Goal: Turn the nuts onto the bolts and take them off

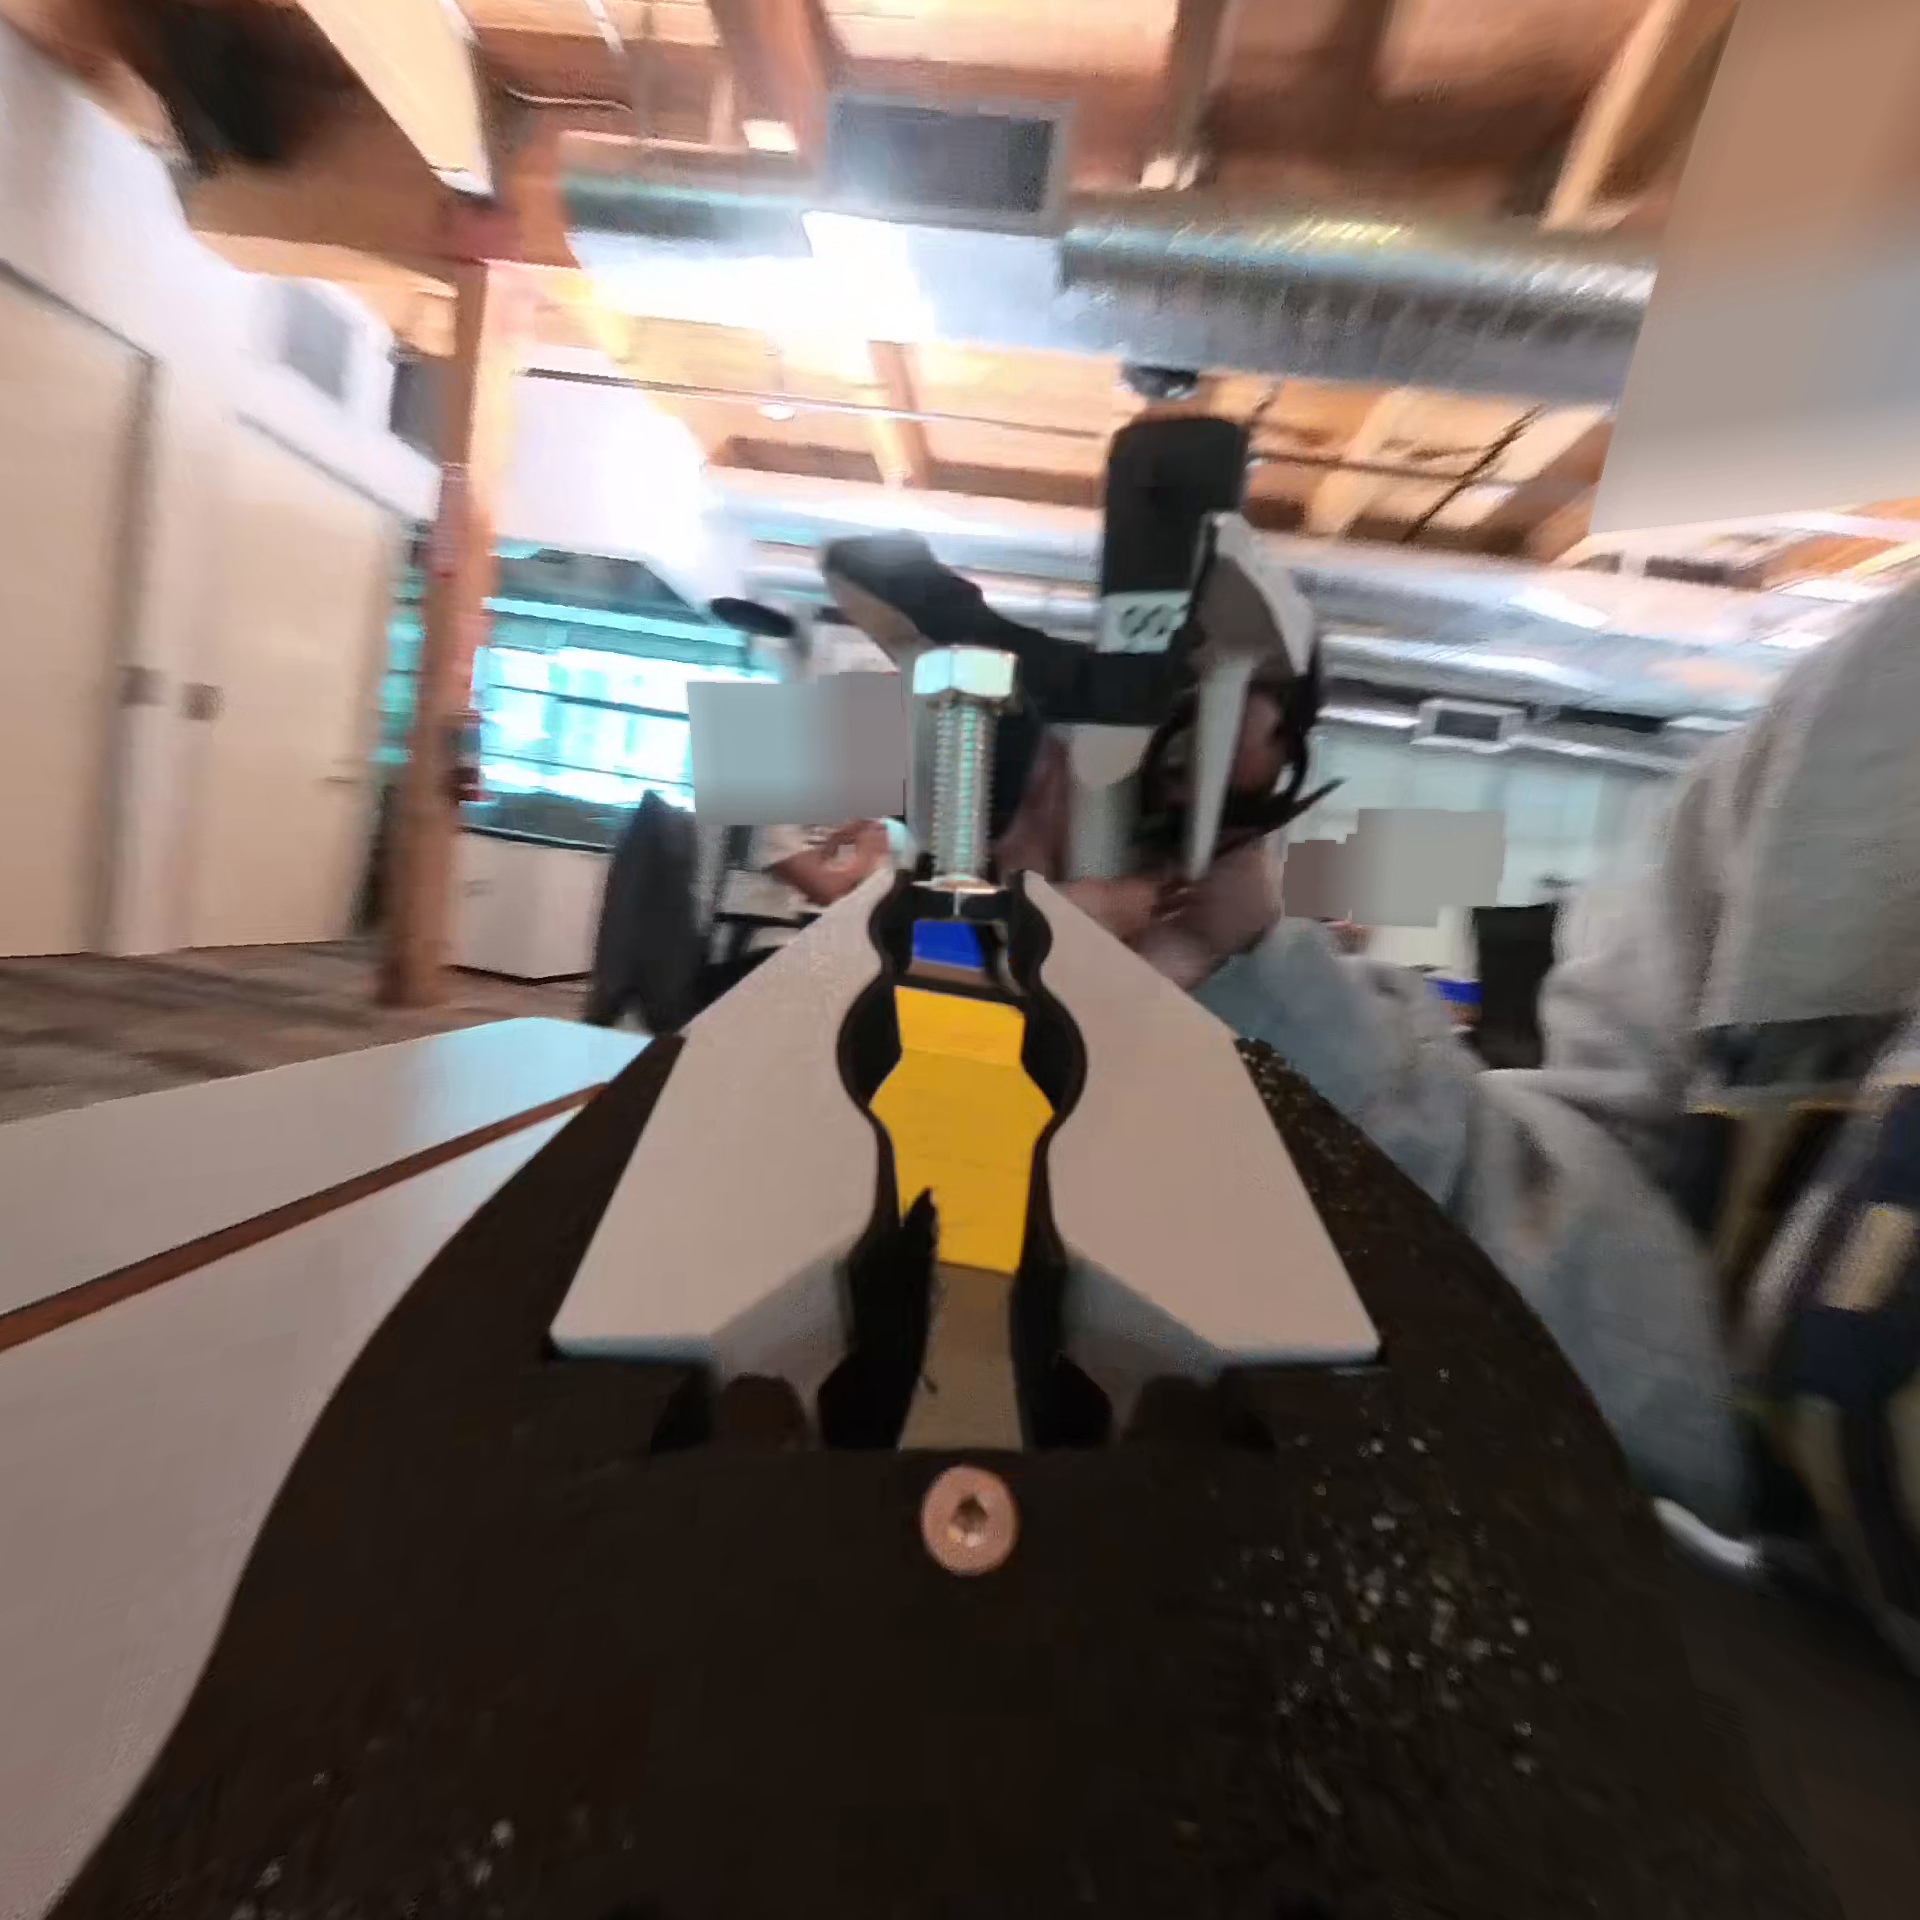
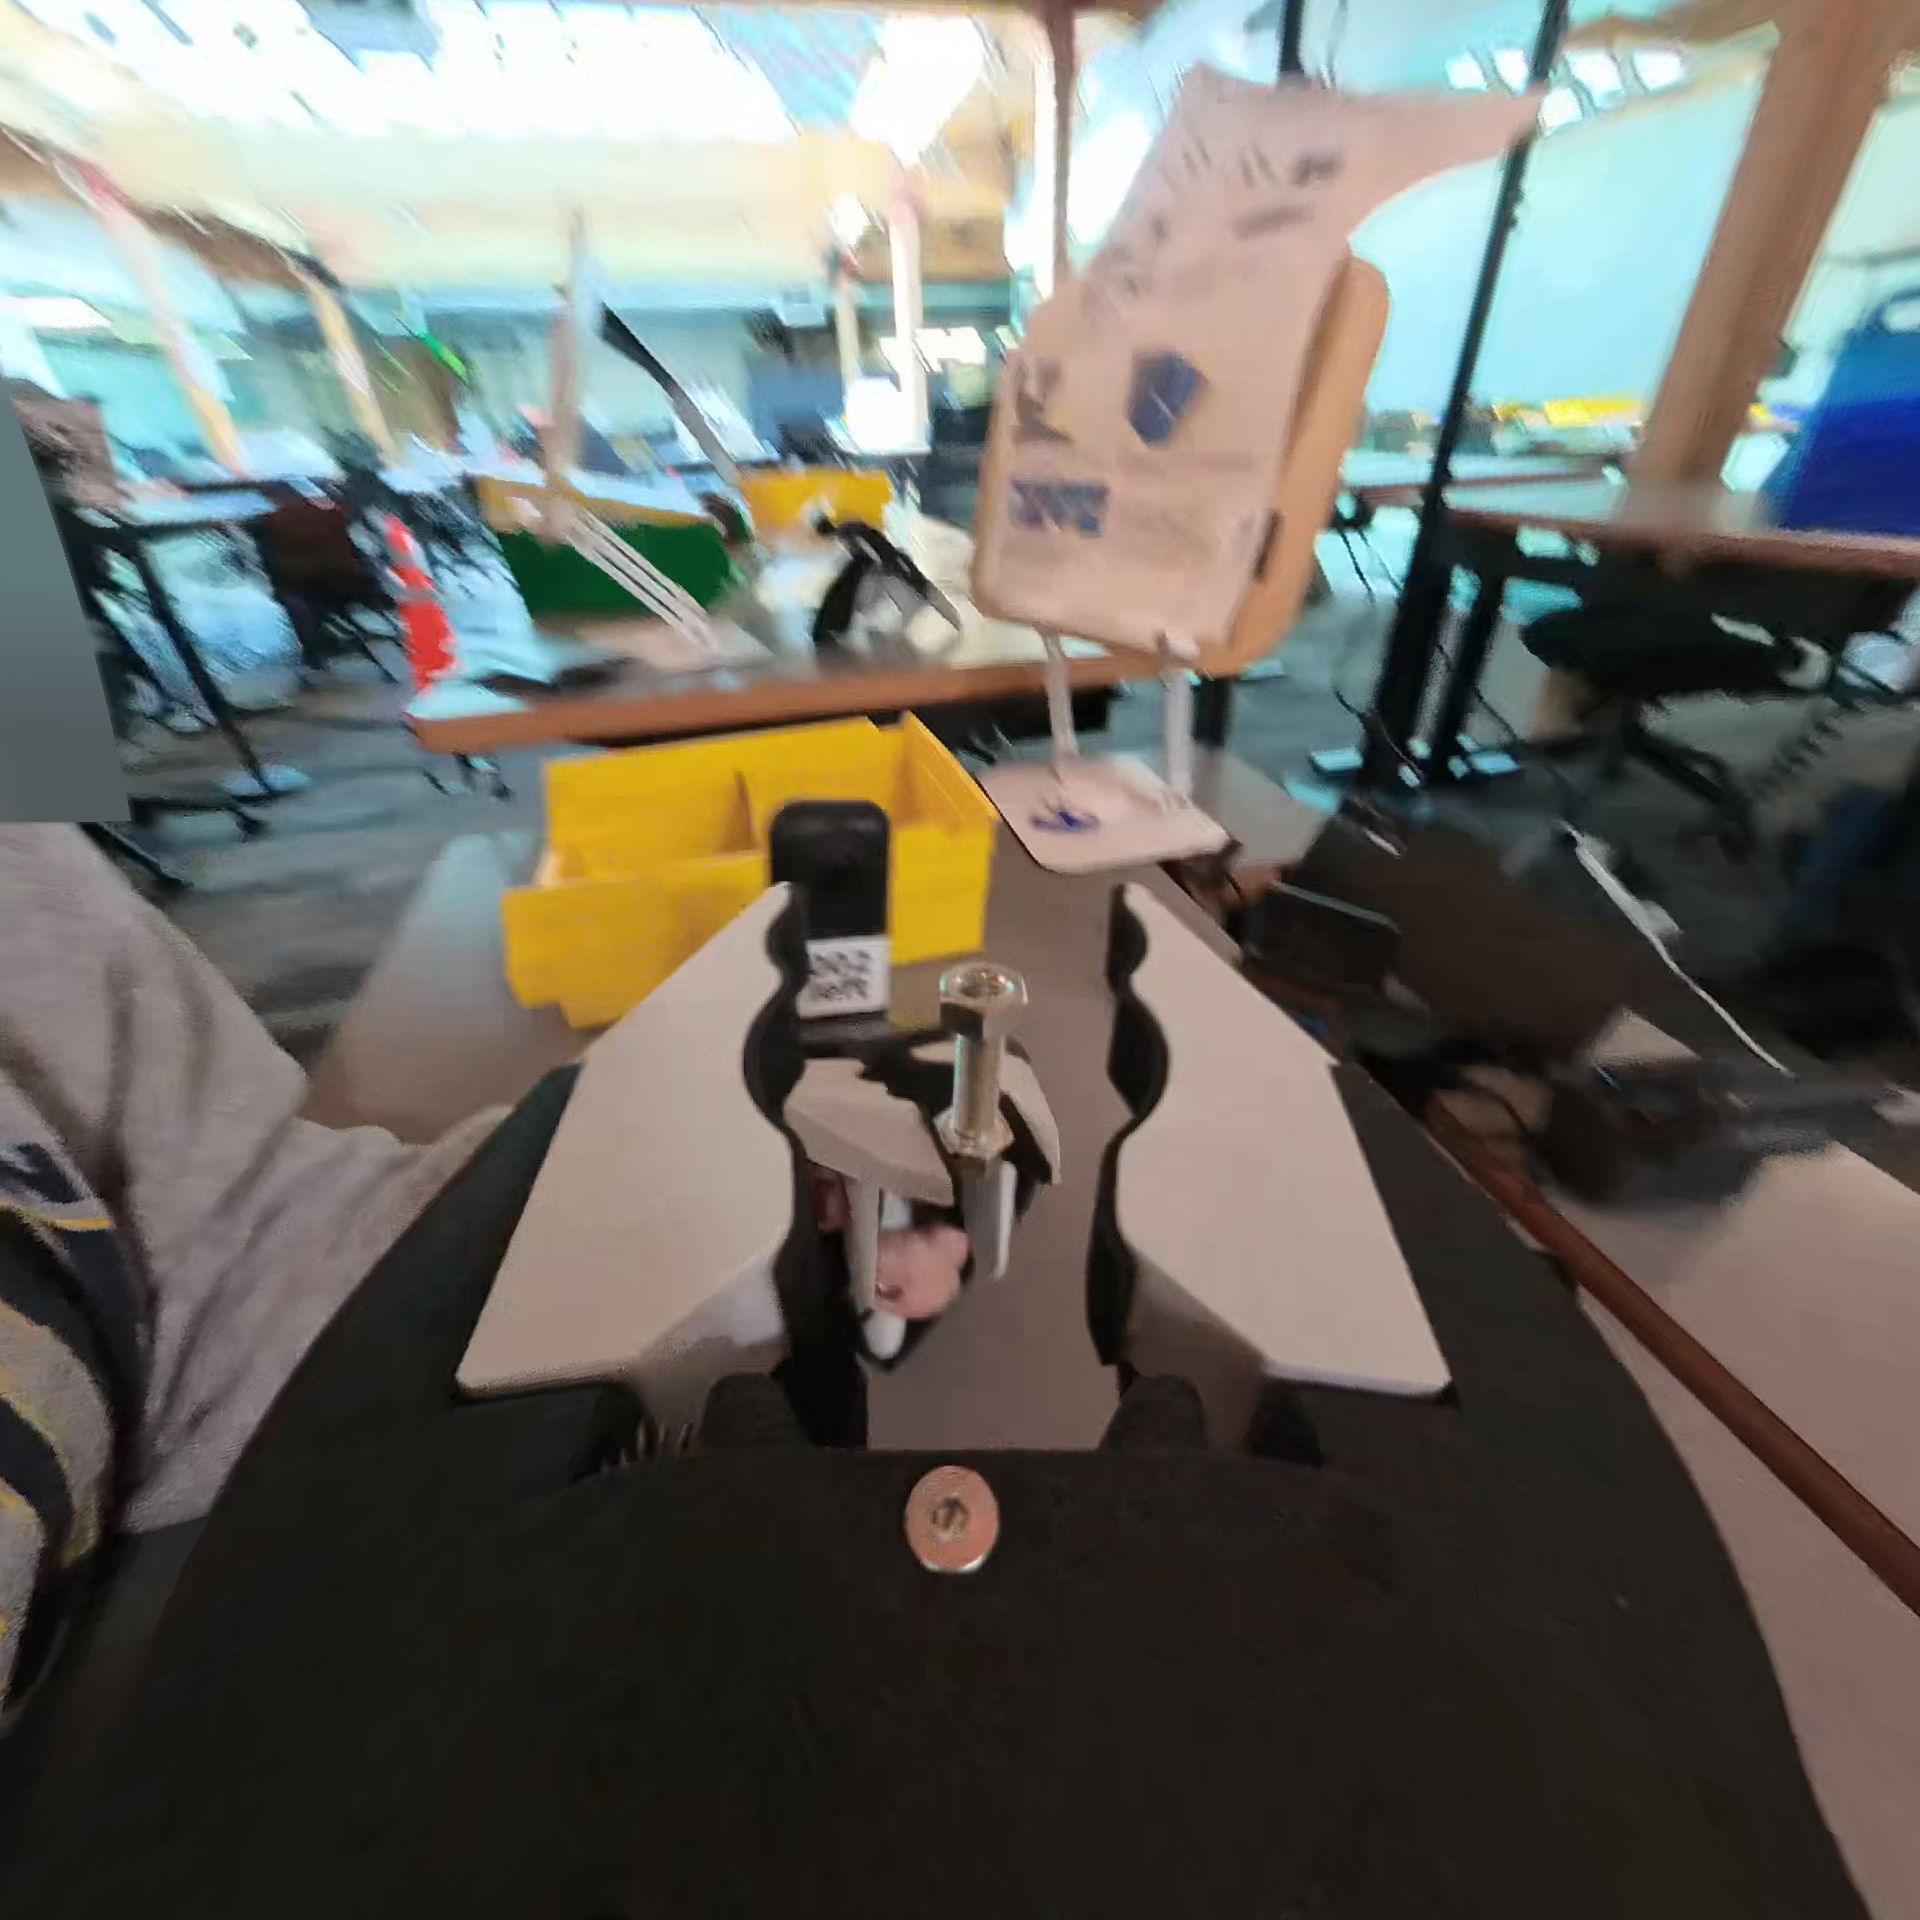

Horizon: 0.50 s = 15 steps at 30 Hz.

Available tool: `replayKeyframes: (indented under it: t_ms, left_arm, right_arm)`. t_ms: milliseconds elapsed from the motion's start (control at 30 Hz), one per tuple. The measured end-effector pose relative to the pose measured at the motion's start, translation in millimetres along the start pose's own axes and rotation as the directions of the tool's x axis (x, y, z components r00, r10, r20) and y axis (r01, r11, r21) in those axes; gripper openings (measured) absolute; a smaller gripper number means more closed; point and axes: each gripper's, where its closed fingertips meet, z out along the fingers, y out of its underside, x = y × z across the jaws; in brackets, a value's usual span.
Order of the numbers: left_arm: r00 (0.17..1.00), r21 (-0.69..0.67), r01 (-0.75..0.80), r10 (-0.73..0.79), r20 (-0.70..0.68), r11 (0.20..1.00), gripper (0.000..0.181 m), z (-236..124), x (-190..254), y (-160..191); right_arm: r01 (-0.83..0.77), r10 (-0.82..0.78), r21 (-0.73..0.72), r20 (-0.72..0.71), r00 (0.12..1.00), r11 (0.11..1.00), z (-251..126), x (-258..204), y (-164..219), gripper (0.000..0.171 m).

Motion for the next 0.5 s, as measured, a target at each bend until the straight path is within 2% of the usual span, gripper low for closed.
replayKeyframes:
  t_ms: [67,133,300,500]
  left_arm:
    - [0.994,-0.008,0.071,-0.072,-0.086,0.997,0.015,-2,8,-1]
    - [0.973,-0.033,0.145,-0.148,-0.177,0.989,0.015,-3,17,0]
    - [0.868,-0.105,0.281,-0.3,-0.395,0.954,0.016,-4,47,0]
    - [0.825,-0.167,0.292,-0.336,-0.454,0.942,0.016,-3,60,7]
  right_arm:
    - [-0.016,0.012,0.049,0.083,0.996,0.999,1,-10,-2,0.054]
    - [-0.043,0.035,0.038,0.175,0.984,0.998,2,-21,2,0.058]
    - [-0.072,0.066,0.01,0.315,0.947,0.997,0,-39,9,0.054]
    - [-0.082,0.086,-0.027,0.379,0.921,0.996,-2,-50,15,0.038]
